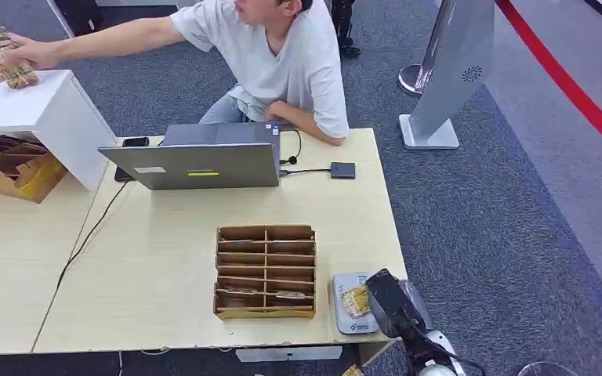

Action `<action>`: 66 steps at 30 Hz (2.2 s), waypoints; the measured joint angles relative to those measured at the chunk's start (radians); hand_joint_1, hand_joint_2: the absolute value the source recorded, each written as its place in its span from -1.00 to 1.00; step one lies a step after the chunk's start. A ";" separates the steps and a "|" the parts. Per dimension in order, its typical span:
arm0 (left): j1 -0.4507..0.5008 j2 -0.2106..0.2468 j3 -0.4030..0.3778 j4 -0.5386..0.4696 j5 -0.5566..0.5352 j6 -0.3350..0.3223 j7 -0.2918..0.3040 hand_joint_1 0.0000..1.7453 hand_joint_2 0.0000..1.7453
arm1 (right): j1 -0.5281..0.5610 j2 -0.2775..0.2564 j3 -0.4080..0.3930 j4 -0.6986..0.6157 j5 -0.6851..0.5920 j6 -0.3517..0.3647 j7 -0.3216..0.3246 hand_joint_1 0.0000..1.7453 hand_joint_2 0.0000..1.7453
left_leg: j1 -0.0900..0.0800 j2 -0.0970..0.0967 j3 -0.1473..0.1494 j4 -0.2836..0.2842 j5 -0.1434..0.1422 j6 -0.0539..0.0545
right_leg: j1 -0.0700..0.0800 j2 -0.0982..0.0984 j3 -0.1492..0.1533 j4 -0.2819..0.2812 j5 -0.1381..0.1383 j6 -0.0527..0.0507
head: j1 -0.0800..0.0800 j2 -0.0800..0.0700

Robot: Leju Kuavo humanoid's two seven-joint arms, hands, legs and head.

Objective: Pass the card to the sensor for recognition and then transmit it.

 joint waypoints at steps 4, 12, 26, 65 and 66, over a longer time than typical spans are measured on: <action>0.000 0.000 0.000 0.000 0.002 0.003 0.000 -1.00 -1.00 | -0.001 0.002 0.001 0.002 0.017 -0.002 0.004 1.00 1.00 | 0.000 0.000 0.000 0.000 0.000 0.000 | 0.000 0.000 0.000 0.000 0.000 0.000 | 0.000 0.000; 0.000 0.000 0.000 0.000 0.002 0.006 0.001 -1.00 -1.00 | -0.013 0.009 0.008 0.010 0.060 -0.005 0.021 1.00 1.00 | 0.000 0.000 0.000 0.000 0.000 0.000 | 0.000 0.000 0.000 0.000 0.000 0.000 | 0.000 0.000; 0.001 0.000 0.000 0.000 0.005 0.008 0.002 -1.00 -1.00 | -0.025 0.017 0.014 0.024 0.093 -0.008 0.034 1.00 1.00 | 0.000 0.000 0.000 0.000 0.000 0.000 | 0.000 0.000 0.000 0.000 0.000 0.000 | 0.000 0.000; 0.002 0.000 0.000 0.000 0.007 0.012 0.000 -1.00 -1.00 | -0.041 0.036 0.014 0.043 0.116 -0.010 0.028 1.00 1.00 | 0.000 0.000 0.000 0.000 0.000 0.000 | 0.000 0.000 0.000 0.000 0.000 0.000 | 0.000 0.000; 0.002 0.000 0.000 0.000 0.007 0.012 0.000 -1.00 -1.00 | -0.041 0.036 0.014 0.044 0.117 -0.011 0.027 1.00 1.00 | 0.000 0.000 0.000 0.000 0.000 0.000 | 0.000 0.000 0.000 0.000 0.000 0.000 | 0.000 0.000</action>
